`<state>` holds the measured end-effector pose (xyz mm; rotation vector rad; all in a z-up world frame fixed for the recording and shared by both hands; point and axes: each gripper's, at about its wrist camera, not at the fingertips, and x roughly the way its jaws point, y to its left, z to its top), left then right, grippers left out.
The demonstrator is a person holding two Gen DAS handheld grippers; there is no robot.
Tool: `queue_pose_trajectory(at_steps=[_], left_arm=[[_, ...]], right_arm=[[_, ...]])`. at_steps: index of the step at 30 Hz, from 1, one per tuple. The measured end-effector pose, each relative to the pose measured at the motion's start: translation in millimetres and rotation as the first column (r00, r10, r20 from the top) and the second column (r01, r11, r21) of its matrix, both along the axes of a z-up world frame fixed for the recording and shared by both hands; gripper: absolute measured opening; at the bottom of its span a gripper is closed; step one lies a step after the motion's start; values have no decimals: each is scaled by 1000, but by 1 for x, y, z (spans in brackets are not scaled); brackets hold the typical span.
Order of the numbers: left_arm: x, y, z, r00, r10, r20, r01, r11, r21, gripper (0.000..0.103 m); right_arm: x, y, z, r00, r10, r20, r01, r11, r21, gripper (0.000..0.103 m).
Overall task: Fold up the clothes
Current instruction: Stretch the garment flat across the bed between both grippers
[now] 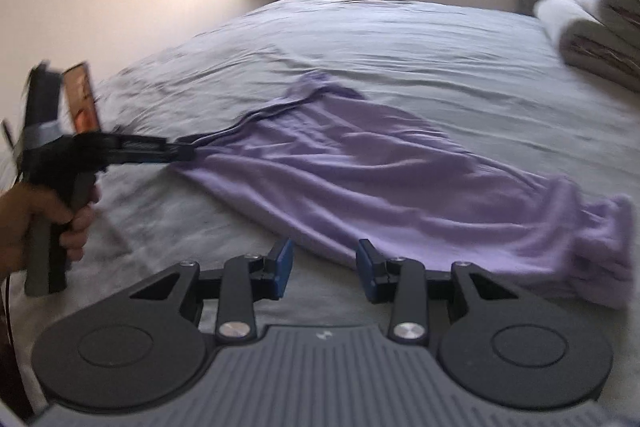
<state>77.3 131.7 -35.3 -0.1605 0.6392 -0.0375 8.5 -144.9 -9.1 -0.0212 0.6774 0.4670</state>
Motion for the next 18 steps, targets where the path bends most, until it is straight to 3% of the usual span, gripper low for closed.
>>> queue_pose_trajectory(at_steps=[4, 7, 11, 13, 15, 18], left_arm=[[6, 0, -3, 1000, 14, 9, -14, 1000, 25, 35], [10, 6, -2, 999, 43, 10, -43, 999, -22, 33], [15, 17, -2, 995, 99, -2, -98, 991, -94, 19], [16, 26, -3, 990, 136, -22, -138, 978, -154, 17], [15, 35, -3, 984, 170, -43, -175, 961, -212, 12], [11, 43, -3, 975, 214, -53, -221, 946, -236, 9]], right_arm=[[10, 20, -13, 999, 47, 15, -45, 996, -74, 40], [16, 26, -23, 999, 50, 21, -47, 991, -129, 40], [23, 28, -27, 997, 60, 42, -52, 985, -165, 40], [26, 29, -29, 997, 54, 50, -44, 984, -175, 33], [27, 28, -30, 997, 44, 56, -32, 981, -191, 2], [26, 23, -26, 998, 35, 44, -27, 985, -173, 1]])
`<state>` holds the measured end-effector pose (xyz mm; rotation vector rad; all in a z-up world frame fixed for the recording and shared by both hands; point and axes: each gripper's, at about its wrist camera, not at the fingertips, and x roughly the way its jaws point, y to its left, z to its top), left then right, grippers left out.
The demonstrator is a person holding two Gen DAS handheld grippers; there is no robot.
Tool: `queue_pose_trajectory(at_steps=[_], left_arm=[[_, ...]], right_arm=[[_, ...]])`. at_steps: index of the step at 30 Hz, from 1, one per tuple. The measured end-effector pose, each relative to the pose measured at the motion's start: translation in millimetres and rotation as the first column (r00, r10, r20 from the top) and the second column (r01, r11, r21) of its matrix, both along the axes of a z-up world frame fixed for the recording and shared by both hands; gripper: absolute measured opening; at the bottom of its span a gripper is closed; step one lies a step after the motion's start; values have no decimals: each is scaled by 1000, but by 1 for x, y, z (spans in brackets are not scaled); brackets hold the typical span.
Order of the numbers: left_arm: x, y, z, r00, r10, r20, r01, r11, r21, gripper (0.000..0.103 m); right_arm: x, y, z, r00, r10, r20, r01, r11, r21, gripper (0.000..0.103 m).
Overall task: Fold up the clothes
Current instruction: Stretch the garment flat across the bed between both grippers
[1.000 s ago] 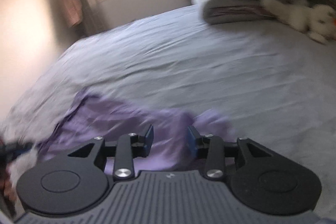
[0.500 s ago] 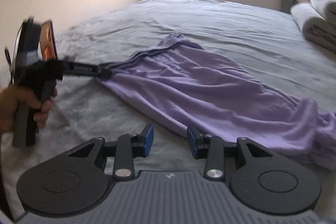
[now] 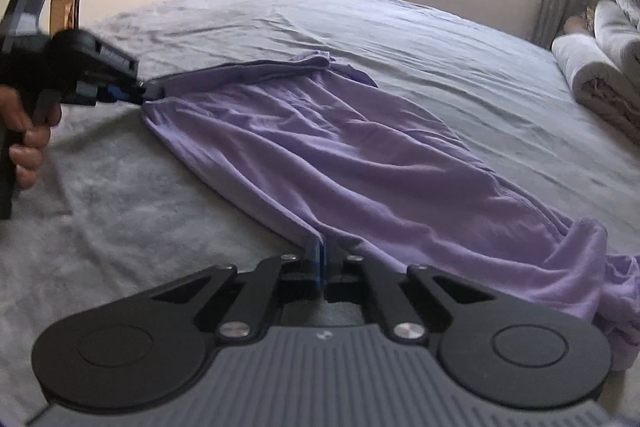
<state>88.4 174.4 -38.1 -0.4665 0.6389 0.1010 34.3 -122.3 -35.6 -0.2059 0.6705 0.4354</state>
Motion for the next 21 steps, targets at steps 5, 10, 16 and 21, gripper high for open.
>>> queue_pose_trajectory(at_steps=[5, 10, 16, 21], left_arm=[[-9, 14, 0, 999, 36, -22, -38, 994, -99, 8], [-20, 22, 4, 998, 49, -39, -53, 991, -123, 8], [-36, 35, 10, 997, 49, -57, -56, 989, -135, 8], [-55, 50, 13, 996, 38, -77, -50, 987, -152, 8]], right_arm=[[-6, -6, 13, 1000, 10, 2, -10, 999, 34, 1], [-22, -3, 24, 998, 63, 22, -64, 997, 30, 1], [-43, -7, 37, 992, 120, 28, -121, 992, 40, 1], [-57, -12, 43, 986, 168, 5, -168, 983, 71, 1]])
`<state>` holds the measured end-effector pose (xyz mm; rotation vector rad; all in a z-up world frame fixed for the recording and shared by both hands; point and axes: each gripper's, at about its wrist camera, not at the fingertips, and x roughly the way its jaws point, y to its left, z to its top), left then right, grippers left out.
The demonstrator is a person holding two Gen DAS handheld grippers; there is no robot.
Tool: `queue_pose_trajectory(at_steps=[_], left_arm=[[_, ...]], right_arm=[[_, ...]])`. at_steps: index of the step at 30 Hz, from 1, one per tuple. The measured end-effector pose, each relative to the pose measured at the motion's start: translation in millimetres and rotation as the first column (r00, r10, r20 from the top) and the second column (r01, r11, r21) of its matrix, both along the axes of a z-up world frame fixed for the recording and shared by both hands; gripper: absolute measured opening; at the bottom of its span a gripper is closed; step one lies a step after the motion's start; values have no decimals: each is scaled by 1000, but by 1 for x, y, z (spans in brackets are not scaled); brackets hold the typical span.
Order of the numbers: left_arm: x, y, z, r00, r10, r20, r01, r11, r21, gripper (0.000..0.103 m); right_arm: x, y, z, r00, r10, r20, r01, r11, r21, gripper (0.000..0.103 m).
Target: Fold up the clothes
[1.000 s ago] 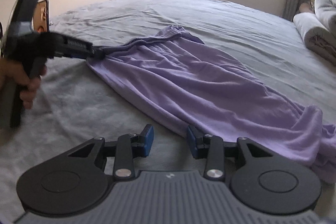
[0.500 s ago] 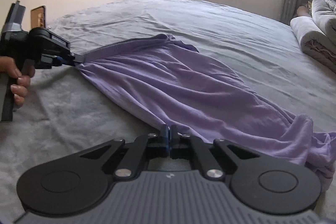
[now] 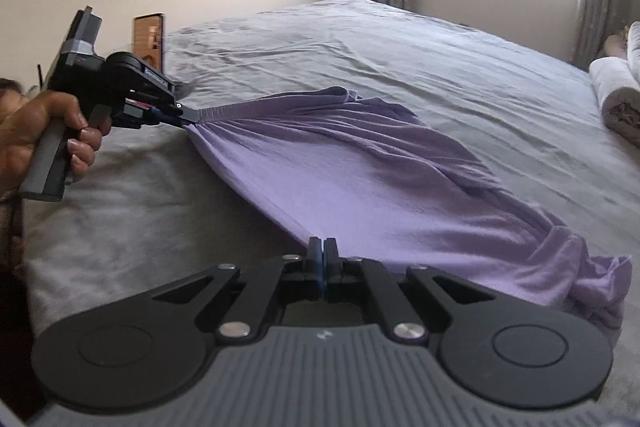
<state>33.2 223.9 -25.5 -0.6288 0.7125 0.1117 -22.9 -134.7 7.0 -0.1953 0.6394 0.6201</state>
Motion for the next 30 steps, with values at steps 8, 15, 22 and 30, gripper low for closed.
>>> queue_pose_trajectory(at_steps=[8, 15, 22, 30], left_arm=[[-42, 11, 5, 999, -34, -15, 35, 997, 65, 8], [-62, 21, -2, 997, -55, -53, 60, 993, 103, 8], [-59, 12, 1, 996, -56, -74, 68, 985, 160, 11], [-64, -4, 22, 999, -40, -13, 42, 973, 225, 37]], right_arm=[[-22, 10, 4, 995, 93, -36, -92, 995, 29, 1], [-37, 27, -8, 983, 159, -89, -160, 987, 1, 1], [-36, 44, -31, 980, 145, -136, -157, 984, -89, 1], [-27, 34, -14, 986, 83, -145, -90, 995, -41, 30]])
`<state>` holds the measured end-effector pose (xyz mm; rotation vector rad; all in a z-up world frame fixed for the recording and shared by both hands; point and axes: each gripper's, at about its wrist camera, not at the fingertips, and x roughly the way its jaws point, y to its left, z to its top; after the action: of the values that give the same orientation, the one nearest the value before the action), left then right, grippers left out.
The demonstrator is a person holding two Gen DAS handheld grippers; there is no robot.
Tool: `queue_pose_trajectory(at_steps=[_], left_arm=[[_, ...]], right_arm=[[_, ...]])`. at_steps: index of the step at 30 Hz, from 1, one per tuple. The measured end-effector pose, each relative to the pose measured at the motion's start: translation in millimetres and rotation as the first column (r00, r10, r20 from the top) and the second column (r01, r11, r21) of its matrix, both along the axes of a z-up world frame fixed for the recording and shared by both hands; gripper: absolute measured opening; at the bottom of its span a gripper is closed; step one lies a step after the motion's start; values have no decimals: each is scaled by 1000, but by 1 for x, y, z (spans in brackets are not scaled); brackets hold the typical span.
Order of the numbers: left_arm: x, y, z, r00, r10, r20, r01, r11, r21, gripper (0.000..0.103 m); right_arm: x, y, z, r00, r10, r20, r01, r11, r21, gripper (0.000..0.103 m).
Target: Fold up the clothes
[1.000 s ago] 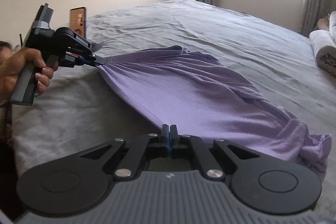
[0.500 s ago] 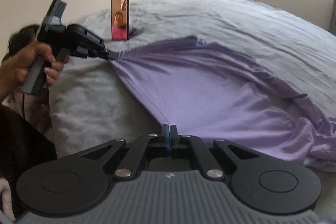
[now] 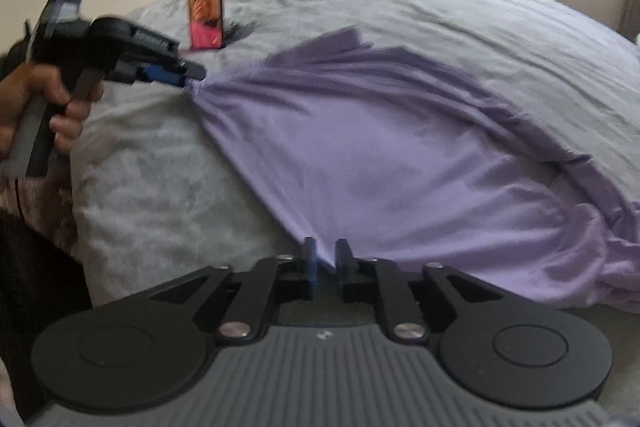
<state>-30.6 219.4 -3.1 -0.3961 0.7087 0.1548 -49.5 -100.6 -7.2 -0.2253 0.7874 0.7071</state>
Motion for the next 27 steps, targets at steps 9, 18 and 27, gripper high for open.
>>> queue_pose_trajectory(at_steps=[9, 18, 27], left_arm=[[7, -52, 14, 989, -127, 76, 125, 992, 34, 51], [26, -124, 0, 944, -315, 101, 315, 949, 25, 56], [45, -174, -13, 893, -432, 125, 438, 899, -23, 56]], right_arm=[[27, -50, 19, 949, -304, 85, 302, 953, 32, 46], [55, -119, 22, 770, -635, 62, 626, 770, 123, 49], [72, -182, 7, 583, -811, -54, 799, 560, 220, 49]])
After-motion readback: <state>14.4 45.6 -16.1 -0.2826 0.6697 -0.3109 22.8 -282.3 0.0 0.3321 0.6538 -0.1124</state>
